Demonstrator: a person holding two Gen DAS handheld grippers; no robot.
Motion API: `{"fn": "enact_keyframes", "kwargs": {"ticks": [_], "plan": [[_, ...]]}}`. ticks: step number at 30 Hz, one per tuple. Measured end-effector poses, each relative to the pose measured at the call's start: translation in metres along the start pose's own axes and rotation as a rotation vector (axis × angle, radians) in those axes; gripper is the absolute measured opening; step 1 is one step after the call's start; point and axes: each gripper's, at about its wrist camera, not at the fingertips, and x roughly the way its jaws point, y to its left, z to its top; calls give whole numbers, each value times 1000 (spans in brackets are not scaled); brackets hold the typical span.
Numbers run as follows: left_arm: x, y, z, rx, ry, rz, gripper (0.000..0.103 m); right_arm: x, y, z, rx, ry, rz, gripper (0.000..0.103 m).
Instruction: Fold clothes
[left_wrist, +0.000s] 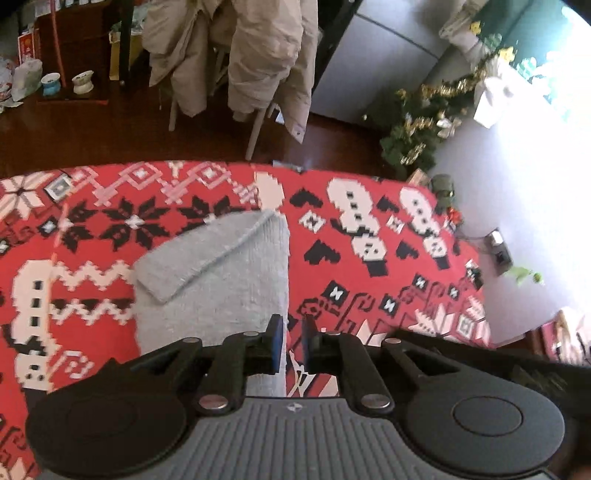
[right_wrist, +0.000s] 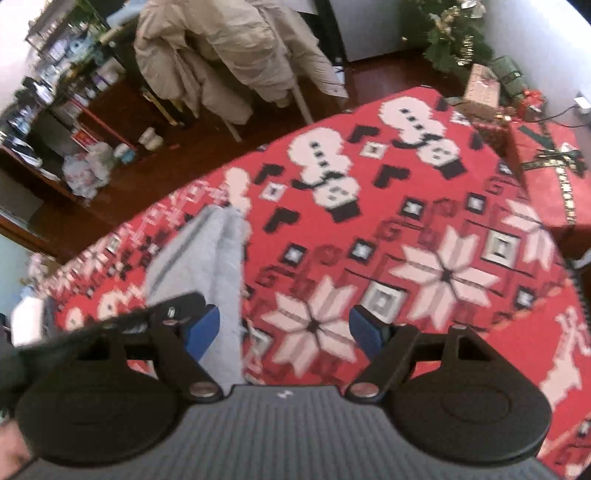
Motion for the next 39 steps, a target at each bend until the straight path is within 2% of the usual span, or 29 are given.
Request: {"fn": "enact_keyframes", "kwargs": {"ticks": [2,4,7,10,11,12,15,17,18,19,26,30,33,35,37,39], "plan": [[-13,11,6,-9,-22,15,9,10,9,9,3,-4,34,80],[-26,22,13,-20,-44,31,9,22,18,18,8,-3,74,72],[-25,52,24,-78,-48,70,9,48,32,34,47,10,139,63],[-12,85,37,-165,-27,68,9,77,43,49,90,18,147,62],[-6,93,40,-183,-14,63,13,85,46,53,98,18,142,62],[-1,101,43,-200,-1,58,21,93,47,57,111,16,141,63],[13,112,44,-228,37,53,27,116,49,67,152,42,130,58],[22,116,43,-240,67,42,27,116,53,68,127,34,122,37],[24,116,42,-237,74,33,27,116,55,69,113,30,119,16],[24,114,41,-231,76,29,27,116,57,69,100,25,115,6],[15,99,42,-206,37,0,27,112,70,70,2,-20,75,5],[24,92,40,-156,53,20,27,122,55,66,50,-20,77,5],[27,94,36,-158,70,27,27,136,40,61,84,5,64,7],[24,95,34,-160,69,25,27,140,33,60,102,9,71,16],[17,95,31,-149,71,29,27,129,31,58,98,-14,55,33],[11,97,28,-149,83,28,27,115,27,55,90,-20,53,33]]}}
